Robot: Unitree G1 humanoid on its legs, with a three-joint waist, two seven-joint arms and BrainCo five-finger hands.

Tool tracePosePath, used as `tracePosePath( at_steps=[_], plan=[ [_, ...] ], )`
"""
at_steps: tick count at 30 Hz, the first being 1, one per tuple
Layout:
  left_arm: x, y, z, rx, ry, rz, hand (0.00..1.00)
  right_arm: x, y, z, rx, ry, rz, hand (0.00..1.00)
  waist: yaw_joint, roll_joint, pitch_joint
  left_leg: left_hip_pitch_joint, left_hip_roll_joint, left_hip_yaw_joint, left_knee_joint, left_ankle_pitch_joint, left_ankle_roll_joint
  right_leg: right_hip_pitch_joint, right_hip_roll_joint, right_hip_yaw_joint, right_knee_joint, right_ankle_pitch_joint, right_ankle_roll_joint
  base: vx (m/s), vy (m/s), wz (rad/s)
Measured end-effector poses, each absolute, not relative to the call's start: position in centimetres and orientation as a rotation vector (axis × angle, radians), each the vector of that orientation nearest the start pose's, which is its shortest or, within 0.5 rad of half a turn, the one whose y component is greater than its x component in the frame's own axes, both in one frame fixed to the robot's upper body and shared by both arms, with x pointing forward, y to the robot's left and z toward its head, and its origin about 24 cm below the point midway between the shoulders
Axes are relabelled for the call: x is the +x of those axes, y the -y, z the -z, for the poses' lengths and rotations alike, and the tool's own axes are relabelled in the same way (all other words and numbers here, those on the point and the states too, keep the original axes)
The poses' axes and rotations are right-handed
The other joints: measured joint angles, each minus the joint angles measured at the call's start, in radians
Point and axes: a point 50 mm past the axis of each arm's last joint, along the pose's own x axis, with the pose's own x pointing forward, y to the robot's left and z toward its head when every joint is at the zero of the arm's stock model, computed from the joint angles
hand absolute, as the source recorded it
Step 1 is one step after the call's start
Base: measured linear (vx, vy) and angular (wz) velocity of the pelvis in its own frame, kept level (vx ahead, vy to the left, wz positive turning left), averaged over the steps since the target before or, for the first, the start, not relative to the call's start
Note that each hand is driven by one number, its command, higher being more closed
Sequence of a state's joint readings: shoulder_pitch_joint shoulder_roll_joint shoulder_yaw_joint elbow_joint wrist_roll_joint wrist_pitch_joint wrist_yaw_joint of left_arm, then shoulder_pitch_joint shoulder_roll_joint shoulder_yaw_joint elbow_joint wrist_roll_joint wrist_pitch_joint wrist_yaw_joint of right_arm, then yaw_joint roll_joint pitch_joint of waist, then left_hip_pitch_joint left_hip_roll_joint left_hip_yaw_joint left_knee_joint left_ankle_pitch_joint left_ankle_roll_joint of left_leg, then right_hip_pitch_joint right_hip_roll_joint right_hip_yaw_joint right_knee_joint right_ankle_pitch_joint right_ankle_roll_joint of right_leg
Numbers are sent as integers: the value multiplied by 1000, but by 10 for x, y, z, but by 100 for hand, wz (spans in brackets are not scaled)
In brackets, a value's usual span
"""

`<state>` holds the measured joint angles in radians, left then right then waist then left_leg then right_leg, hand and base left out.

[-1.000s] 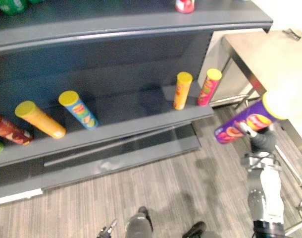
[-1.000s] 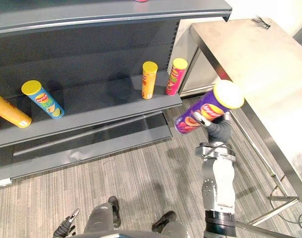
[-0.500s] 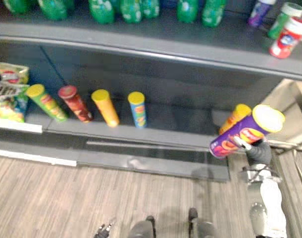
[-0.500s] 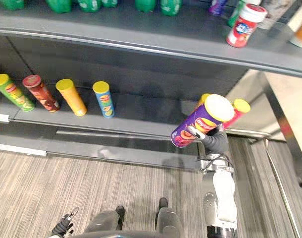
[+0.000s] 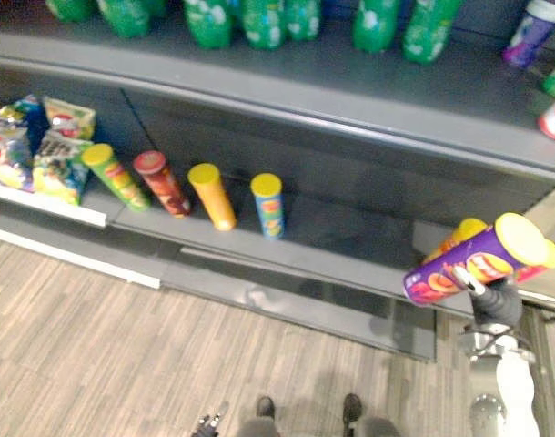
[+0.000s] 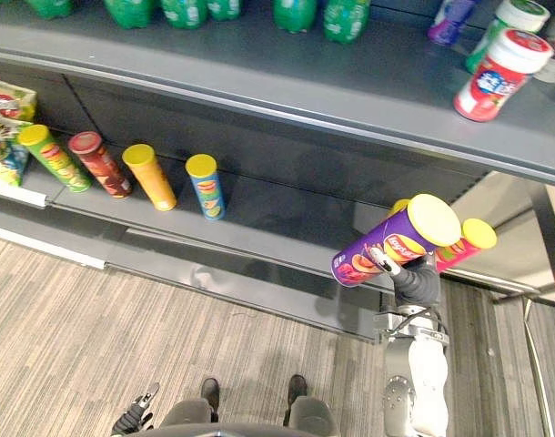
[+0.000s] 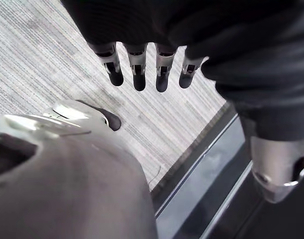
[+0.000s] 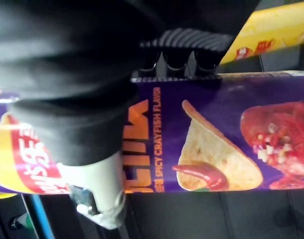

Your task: Put the gum and the chips on the shelf.

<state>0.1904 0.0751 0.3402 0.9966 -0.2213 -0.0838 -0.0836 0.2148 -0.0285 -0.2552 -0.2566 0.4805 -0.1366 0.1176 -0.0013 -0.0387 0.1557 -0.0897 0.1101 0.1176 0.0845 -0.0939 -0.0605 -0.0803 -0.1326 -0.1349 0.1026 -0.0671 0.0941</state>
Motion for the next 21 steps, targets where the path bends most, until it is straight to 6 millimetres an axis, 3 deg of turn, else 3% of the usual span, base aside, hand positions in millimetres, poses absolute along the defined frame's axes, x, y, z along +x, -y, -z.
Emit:
tracePosePath(
  at_steps=[5, 9, 16, 21],
  plan=[
    [60, -228, 158, -276, -1017, -481, 0, 204, 199, -59, 398, 208, 102, 100, 6, -10, -16, 44, -51, 14, -62, 47, 5, 36, -37, -8, -39, 17, 26, 18, 97, 16],
    [62, -228, 157, -248, -1021, -492, 0, 204, 179, -44, 413, 127, 43, 100, 8, -8, -39, 71, -57, 14, -142, 89, 6, 35, -43, -22, -45, 21, 33, -50, 20, 3],
    [82, -223, 152, -208, -968, -437, 0, 210, 171, -20, 308, 5, 42, 100, 30, 3, -31, 69, -54, -2, -184, 116, 5, 32, -43, -54, -37, 22, 37, -67, -5, 13],
    [103, -222, 145, -188, -894, -419, 0, 240, 169, -25, 152, 14, 85, 100, 40, 12, 22, 11, -64, -27, -142, 127, 8, 6, -65, -90, -2, 20, 35, -31, 37, 33]
  ],
)
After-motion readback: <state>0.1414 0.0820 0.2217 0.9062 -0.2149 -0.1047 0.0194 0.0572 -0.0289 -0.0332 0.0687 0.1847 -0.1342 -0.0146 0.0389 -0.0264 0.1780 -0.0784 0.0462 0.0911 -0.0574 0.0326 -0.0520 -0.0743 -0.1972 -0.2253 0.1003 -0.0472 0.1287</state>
